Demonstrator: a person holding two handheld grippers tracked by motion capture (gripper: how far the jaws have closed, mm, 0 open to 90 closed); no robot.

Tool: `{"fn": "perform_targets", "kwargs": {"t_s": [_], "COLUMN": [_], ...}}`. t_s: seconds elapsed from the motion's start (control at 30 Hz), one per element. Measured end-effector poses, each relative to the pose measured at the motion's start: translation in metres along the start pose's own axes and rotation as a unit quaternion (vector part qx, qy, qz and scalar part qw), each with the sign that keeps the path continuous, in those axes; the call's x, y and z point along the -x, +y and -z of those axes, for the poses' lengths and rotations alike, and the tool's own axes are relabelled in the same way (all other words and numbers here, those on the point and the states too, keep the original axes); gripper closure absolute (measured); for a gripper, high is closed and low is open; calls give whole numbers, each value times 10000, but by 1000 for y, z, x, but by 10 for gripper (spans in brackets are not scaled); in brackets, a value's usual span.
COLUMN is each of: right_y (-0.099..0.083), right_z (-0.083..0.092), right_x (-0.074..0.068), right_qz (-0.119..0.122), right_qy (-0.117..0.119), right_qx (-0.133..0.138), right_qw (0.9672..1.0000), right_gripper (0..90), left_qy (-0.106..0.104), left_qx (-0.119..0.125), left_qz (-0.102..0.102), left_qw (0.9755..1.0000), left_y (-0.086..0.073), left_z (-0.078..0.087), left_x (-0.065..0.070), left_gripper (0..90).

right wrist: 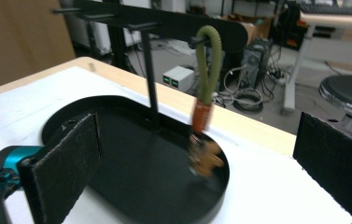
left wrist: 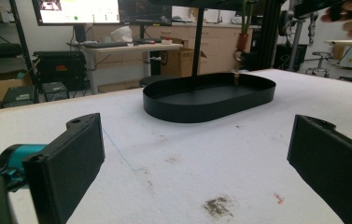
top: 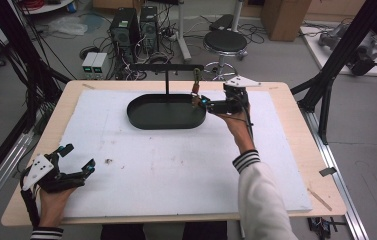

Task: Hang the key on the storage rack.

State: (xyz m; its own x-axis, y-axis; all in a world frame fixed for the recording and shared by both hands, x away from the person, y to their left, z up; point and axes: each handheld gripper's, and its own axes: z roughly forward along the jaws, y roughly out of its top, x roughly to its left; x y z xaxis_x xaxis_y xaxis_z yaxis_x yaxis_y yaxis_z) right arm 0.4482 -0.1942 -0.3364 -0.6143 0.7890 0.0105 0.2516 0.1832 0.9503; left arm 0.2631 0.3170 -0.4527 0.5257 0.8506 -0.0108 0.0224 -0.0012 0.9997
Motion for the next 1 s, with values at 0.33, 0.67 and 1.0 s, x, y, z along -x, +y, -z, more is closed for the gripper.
{"fn": "perform_targets", "kwargs": {"t_s": [0.33, 0.67, 1.0], "right_y": [-52, -117, -169], "right_z": [95, 143, 147], "right_x": [7, 4, -5], "right_qz": [425, 425, 170], "right_qy": [378, 284, 116], "right_qx": [408, 848, 1281], "right_qw": [9975, 9951, 9915], "right_gripper": [3, 3, 3], "left_qy": [22, 17, 9], "left_qx": [-37, -28, -34], "left_qz": [-55, -47, -66], "left_qw": [10000, 10000, 10000], "left_y": [0, 0, 0], "left_z": [-1, -1, -1], "left_x": [1, 1, 1], "left_gripper": [44, 44, 43]}}
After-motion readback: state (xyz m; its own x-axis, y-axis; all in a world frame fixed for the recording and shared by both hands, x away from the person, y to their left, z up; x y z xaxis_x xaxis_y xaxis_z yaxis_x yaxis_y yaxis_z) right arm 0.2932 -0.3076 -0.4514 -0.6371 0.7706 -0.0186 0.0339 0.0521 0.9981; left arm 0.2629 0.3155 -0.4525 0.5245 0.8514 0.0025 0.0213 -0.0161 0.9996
